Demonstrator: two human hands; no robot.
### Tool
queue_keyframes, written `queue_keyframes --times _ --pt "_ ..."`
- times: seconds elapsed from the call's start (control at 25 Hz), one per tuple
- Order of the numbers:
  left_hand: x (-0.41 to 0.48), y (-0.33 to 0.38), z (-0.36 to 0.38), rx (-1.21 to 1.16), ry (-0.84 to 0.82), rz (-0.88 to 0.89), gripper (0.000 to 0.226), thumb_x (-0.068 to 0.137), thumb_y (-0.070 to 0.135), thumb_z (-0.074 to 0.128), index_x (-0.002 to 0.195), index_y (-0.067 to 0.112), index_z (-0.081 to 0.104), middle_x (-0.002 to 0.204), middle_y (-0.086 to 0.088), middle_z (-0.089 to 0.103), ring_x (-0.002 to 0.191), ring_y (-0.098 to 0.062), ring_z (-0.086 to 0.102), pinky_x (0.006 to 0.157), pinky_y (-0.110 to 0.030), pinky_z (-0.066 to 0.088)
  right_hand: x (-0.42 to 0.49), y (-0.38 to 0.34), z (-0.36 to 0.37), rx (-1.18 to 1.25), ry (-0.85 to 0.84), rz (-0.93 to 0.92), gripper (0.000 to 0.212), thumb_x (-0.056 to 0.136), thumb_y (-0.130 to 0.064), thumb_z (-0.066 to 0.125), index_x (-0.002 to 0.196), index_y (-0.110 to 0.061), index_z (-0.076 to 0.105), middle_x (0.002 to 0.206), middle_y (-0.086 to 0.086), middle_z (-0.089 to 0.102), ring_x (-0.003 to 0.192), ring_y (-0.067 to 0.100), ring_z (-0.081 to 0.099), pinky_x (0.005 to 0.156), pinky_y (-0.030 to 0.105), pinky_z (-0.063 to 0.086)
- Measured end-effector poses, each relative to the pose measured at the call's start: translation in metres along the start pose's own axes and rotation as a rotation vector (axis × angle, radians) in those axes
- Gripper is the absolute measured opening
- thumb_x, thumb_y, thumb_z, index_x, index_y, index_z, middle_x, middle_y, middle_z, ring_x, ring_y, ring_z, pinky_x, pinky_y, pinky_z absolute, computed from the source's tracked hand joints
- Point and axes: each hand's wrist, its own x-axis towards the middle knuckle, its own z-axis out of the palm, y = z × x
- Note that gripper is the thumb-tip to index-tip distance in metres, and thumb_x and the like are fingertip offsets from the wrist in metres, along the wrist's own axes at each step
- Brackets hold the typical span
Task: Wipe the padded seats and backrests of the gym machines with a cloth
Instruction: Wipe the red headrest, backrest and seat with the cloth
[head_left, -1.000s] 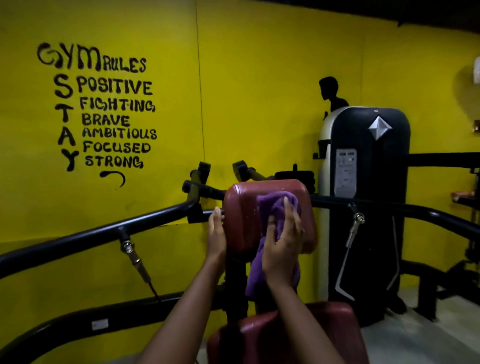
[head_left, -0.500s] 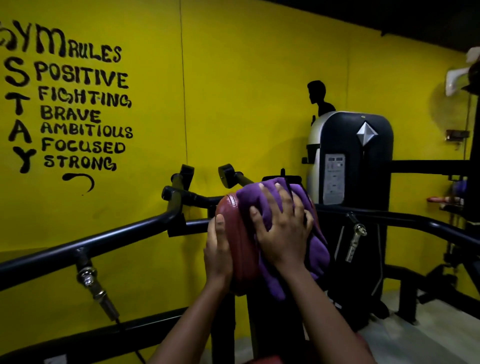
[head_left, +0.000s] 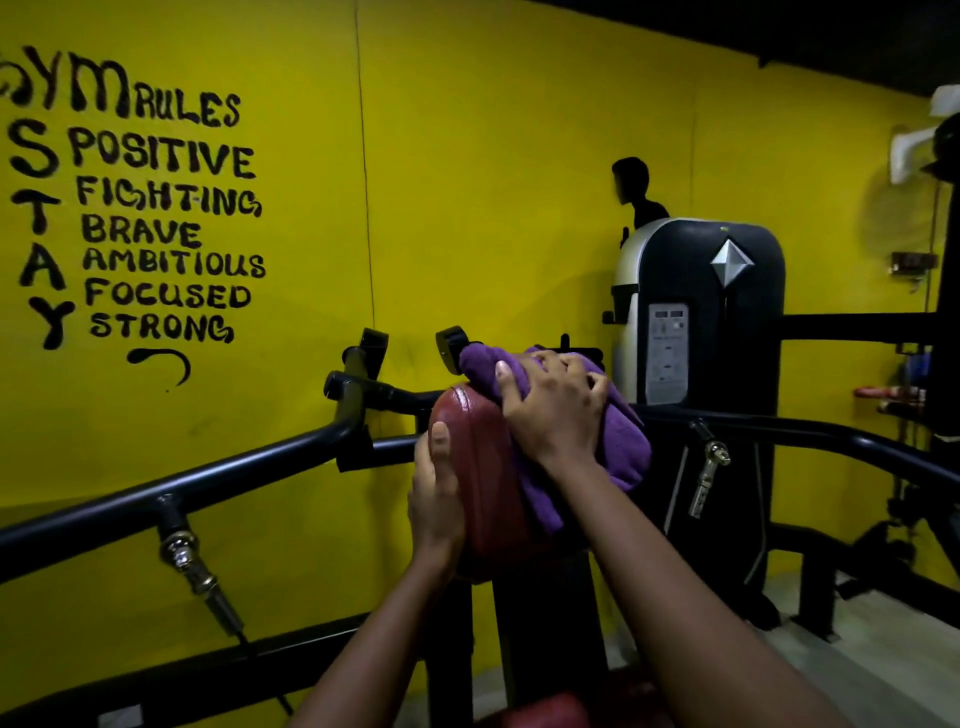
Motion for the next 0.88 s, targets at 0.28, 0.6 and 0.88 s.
queue_keyframes --times 0.28,0.6,0.88 --pt "-0.002 0.004 -0.003 0.063 -0.052 0.004 0.1 0.058 0.09 0.027 0.137 0.031 0.043 0.131 -0.001 0.058 0.119 -0.023 0.055 0.1 -0.05 0.045 0.011 0.011 -0.009 -0.01 -0.089 -0.19 0.076 0.073 -0.072 0.009 0.119 -0.034 0.056 0.12 -0.003 0.061 0.114 0.023 0.049 0.091 0.042 0.031" --pt "0.0 0.015 -0.012 0.086 -0.226 -0.01 0.066 0.089 0.05 0.047 0.145 0.021 0.027 0.134 -0.001 0.048 0.119 -0.018 0.049 0.102 -0.038 0.041 0.009 0.094 0.001 0.572 -0.068 0.303 0.074 0.072 -0.076 0.032 0.125 -0.03 0.053 0.125 0.006 0.058 0.117 0.029 0.052 0.094 0.039 0.042" --pt "-0.006 0.023 -0.012 0.059 -0.236 -0.007 0.058 0.092 0.037 0.051 0.142 0.017 0.028 0.127 0.001 0.047 0.111 -0.014 0.049 0.092 -0.03 0.041 -0.048 0.096 0.005 0.572 -0.055 0.635 0.067 0.087 -0.067 0.036 0.141 -0.028 0.035 0.14 0.013 0.045 0.126 0.035 0.045 0.102 0.041 0.035"
